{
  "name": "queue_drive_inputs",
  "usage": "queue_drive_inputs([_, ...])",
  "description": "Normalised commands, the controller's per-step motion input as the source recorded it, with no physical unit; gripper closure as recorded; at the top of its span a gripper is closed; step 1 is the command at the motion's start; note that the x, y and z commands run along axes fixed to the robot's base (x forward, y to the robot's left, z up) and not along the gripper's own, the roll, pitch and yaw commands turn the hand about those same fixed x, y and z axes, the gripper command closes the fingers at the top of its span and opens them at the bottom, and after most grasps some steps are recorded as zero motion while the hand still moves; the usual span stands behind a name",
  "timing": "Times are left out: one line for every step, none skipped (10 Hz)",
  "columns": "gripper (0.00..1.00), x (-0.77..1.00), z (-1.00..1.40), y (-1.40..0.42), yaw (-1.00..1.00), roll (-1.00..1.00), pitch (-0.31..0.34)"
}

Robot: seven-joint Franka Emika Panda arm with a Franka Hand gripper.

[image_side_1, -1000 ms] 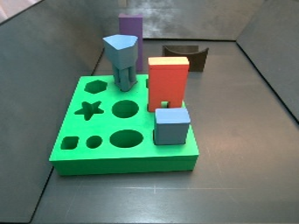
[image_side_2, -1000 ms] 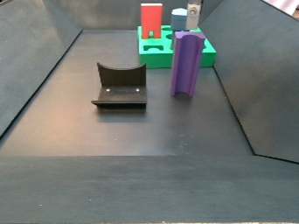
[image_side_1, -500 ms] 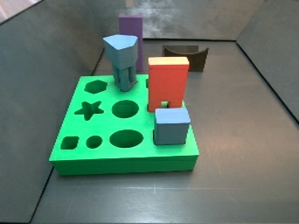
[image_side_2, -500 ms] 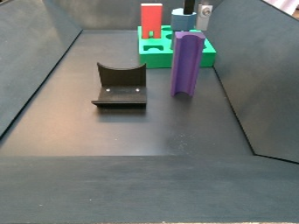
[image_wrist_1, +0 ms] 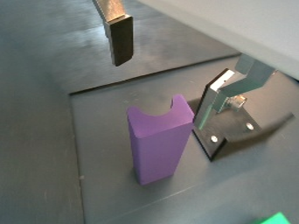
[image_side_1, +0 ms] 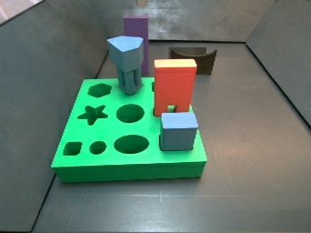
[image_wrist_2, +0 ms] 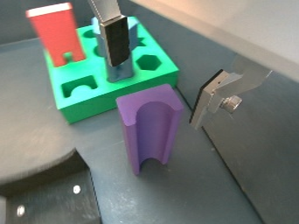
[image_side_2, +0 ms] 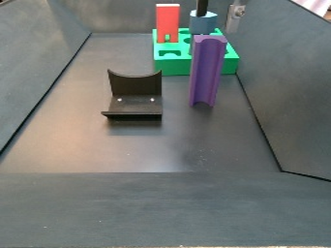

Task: Pick up the arch object. Move up. Place the arch object on the fixture. Regrasp the arch object. Rotate the arch object. Move to above the board. Insert the arch object.
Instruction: Rotate the arch object.

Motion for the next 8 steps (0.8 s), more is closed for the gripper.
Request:
queue_drive_inputs([0.00, 0.03, -0.01, 0.00, 1.00, 0.00, 0.018])
queue_drive_inputs([0.00, 0.03, -0.01, 0.00, 1.00, 0.00, 0.020])
queue_drive_inputs([0.00, 0.03, -0.01, 0.00, 1.00, 0.00, 0.021])
queue_drive_inputs([0.00, 0.03, -0.01, 0.00, 1.00, 0.00, 0.023])
queue_drive_inputs([0.00, 0.03, -0.01, 0.00, 1.00, 0.00, 0.024])
queue_drive_inputs([0.00, 0.03, -0.01, 0.00, 1.00, 0.00, 0.027])
queue_drive_inputs([0.00, 0.03, -0.01, 0.00, 1.00, -0.01, 0.029])
queue_drive_inputs([0.00, 0.03, -0.01, 0.00, 1.00, -0.01, 0.032])
